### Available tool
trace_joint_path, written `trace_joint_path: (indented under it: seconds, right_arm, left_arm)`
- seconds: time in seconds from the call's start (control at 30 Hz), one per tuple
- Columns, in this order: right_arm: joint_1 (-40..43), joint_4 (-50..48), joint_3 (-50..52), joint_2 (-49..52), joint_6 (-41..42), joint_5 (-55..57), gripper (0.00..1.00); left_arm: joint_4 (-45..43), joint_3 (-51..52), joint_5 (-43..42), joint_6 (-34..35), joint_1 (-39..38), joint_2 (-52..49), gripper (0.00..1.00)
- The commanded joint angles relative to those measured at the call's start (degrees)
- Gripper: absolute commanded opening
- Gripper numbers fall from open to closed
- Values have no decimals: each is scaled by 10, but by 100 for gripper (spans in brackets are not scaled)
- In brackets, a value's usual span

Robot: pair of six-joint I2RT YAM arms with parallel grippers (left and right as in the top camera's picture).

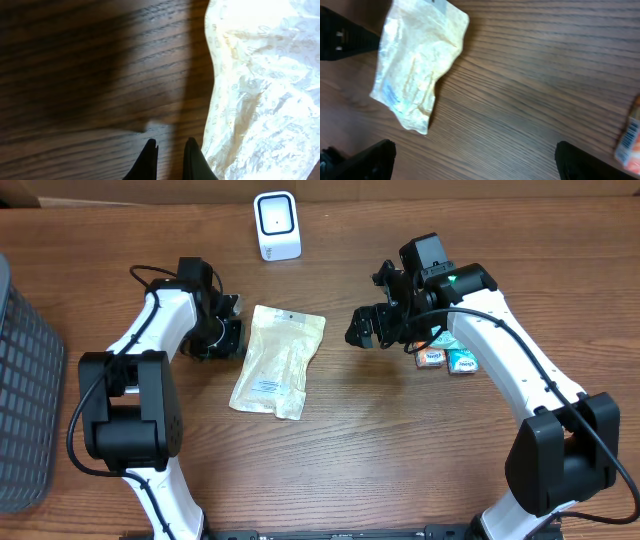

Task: Scan the item barcode
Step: 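Grasp the snack bag edges with left and right grippers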

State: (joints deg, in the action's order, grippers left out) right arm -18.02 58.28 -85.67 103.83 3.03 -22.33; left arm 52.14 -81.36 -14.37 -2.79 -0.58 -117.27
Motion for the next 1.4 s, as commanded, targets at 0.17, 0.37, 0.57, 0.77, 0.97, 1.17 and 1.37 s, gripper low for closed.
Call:
trace_joint_path:
  seconds: [0.17, 0.37, 0.57, 0.77, 0.97, 1.17, 1.37]
  right_arm:
    - [0, -25, 17, 11, 35, -35, 94]
    - [0, -85, 63, 12, 104, -35, 91]
    - [0, -145, 105, 12, 169, -35, 65]
    - [-13, -215, 133, 13, 228, -35, 39]
    - [-44, -249, 133, 23, 231, -35, 37]
    - [-65, -266, 133, 39, 269, -33, 35]
    - [-70, -291, 133, 82, 292, -78, 33]
  left_arm:
    - [107, -141, -19, 5, 9, 1, 4]
    - [155, -185, -65, -24, -3, 0, 4]
    - [130, -121, -65, -23, -13, 0, 4]
    - [46, -24, -77, -15, -13, 0, 4]
    - [-16, 24, -82, 7, -13, -1, 4]
    - [-50, 56, -80, 27, -13, -3, 4]
    - [-69, 77, -80, 43, -13, -5, 4]
